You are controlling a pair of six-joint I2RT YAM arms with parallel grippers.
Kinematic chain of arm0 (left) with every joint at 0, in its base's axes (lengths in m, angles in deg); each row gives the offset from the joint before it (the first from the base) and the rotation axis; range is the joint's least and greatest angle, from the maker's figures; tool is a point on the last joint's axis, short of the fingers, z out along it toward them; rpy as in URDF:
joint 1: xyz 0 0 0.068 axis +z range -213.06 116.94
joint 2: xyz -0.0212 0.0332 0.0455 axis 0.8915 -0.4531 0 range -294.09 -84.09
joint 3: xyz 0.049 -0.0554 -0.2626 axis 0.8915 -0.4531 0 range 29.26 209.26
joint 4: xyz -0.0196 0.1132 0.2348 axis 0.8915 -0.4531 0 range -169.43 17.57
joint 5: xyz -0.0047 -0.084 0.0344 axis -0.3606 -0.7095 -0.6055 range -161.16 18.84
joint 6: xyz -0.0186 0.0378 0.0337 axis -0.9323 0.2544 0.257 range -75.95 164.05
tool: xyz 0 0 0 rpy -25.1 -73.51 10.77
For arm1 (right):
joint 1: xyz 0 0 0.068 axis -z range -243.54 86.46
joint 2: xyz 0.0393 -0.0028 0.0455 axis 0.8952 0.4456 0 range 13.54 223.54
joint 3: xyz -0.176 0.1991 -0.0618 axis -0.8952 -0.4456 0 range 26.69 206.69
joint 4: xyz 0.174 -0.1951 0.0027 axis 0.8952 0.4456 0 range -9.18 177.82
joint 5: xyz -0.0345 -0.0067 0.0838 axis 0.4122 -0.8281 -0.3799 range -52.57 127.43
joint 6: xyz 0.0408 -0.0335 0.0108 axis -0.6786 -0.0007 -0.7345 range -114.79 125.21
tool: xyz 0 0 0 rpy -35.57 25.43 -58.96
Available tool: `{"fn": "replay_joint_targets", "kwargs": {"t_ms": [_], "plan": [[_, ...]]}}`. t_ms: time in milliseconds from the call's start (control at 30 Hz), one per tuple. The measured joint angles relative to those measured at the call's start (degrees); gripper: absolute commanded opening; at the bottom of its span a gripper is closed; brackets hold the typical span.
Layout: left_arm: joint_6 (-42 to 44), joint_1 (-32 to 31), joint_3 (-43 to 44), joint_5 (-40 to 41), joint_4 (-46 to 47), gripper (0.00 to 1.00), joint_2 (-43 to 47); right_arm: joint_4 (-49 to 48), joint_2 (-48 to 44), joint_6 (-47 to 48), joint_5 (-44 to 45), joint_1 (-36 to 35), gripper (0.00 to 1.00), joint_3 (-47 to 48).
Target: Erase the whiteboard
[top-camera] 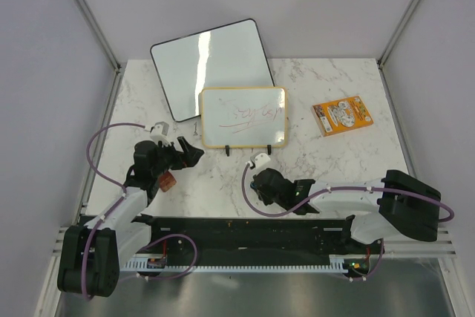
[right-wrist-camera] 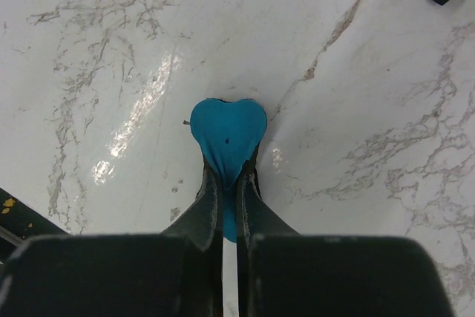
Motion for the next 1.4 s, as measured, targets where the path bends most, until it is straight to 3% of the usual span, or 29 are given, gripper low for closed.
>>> {"fn": "replay_joint_targets", "kwargs": {"t_ms": [233, 533, 867, 1167, 1400], "plan": [[-1.9, 0.0, 0.1, 3.6, 8.5, 0.99, -3.4, 2.0, -1.4, -0.3, 3.2, 0.0, 0.0, 0.9], [-3.6, 0.0, 10.1, 3.7, 16.4, 0.99, -21.2, 3.4, -3.7, 0.7, 5.1, 0.7, 0.0, 6.0], [-3.8, 0.0, 13.4, -1.9, 28.5, 0.97, -33.9, 1.5, -4.7, 7.0, 0.8, 14.2, 0.0, 10.6], [-4.1, 0.7, 20.7, -11.5, 36.0, 0.88, -42.6, -2.4, 1.1, 12.2, -2.7, 15.4, 0.0, 18.6], [-5.0, 1.3, 22.6, -15.3, 36.7, 0.84, -47.4, -4.7, 8.3, 13.2, -3.6, 19.0, 0.0, 21.1]]}}
